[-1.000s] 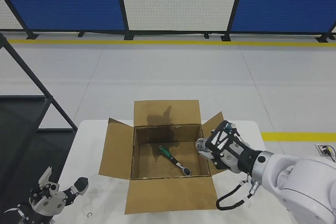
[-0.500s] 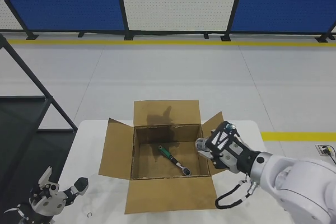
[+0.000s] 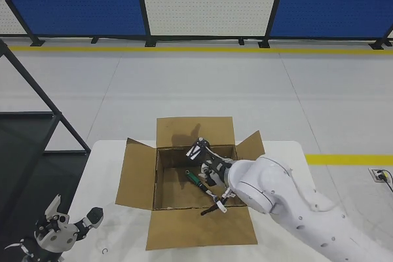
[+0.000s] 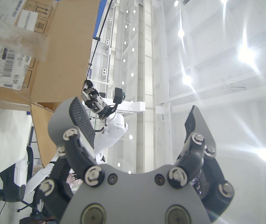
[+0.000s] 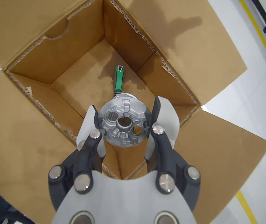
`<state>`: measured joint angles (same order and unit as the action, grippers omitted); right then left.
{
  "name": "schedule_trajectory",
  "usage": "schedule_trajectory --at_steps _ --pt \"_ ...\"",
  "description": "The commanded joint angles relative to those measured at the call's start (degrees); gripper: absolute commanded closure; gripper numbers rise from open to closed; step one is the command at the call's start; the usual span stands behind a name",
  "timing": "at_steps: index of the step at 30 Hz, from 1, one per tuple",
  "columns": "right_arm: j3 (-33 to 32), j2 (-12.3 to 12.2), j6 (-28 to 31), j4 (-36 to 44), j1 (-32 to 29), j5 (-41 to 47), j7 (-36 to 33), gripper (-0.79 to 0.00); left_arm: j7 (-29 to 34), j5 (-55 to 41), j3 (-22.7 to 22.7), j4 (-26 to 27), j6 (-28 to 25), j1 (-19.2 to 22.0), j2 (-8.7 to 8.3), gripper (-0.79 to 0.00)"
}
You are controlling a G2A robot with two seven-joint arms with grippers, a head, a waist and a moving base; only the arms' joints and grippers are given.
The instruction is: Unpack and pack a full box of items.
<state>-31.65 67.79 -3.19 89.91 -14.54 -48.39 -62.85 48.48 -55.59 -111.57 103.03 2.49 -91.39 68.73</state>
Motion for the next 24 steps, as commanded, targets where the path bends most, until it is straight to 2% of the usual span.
schedule_trajectory --at_steps 1,7,24 --pt "3.1 2.1 -1.4 -4.8 1.8 0.1 0.3 0.000 0.0 0.0 0.0 0.0 0.0 0.0 0.00 -0.785" --pt "8.3 7.6 -4.6 -14.7 4.2 2.0 2.0 0.000 0.0 0.0 0.0 0.0 0.0 0.0 0.00 -0.785" --pt "8.3 7.6 -4.6 -14.7 4.2 2.0 2.0 0.000 0.0 0.0 0.0 0.0 0.0 0.0 0.00 -0.785"
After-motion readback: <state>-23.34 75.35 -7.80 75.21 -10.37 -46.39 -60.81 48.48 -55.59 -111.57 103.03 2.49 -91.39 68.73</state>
